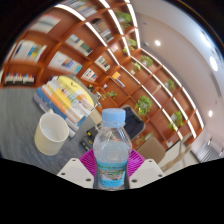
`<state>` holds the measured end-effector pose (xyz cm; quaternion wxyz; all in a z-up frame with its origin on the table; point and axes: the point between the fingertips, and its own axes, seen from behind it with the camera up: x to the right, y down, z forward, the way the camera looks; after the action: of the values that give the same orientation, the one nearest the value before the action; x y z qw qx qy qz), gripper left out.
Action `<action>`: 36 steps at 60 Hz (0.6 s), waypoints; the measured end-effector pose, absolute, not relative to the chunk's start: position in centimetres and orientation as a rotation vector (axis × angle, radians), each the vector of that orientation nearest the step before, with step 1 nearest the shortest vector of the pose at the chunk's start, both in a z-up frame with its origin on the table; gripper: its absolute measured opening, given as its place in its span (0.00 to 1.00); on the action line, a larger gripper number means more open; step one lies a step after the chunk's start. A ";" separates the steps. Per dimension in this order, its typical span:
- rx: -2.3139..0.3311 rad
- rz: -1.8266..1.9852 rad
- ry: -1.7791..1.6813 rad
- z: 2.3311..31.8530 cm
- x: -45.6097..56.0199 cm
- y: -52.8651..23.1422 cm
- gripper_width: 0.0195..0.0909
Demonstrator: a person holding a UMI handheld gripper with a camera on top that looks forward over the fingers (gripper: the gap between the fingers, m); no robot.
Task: Pour water
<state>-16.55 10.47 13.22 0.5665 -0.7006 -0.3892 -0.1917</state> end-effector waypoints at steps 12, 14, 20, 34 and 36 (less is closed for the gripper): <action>-1.798 0.062 -0.516 11.5 -15.0 9.6 0.21; -1.801 0.118 -0.483 11.0 -13.9 9.9 0.21; -1.818 0.222 -0.396 9.5 -13.4 9.7 0.21; -1.811 0.241 -0.359 6.3 -12.8 10.0 0.22; -1.813 0.239 -0.358 6.2 -12.7 9.8 0.21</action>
<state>-12.72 9.85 6.25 0.5965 -0.7809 -0.1543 0.1029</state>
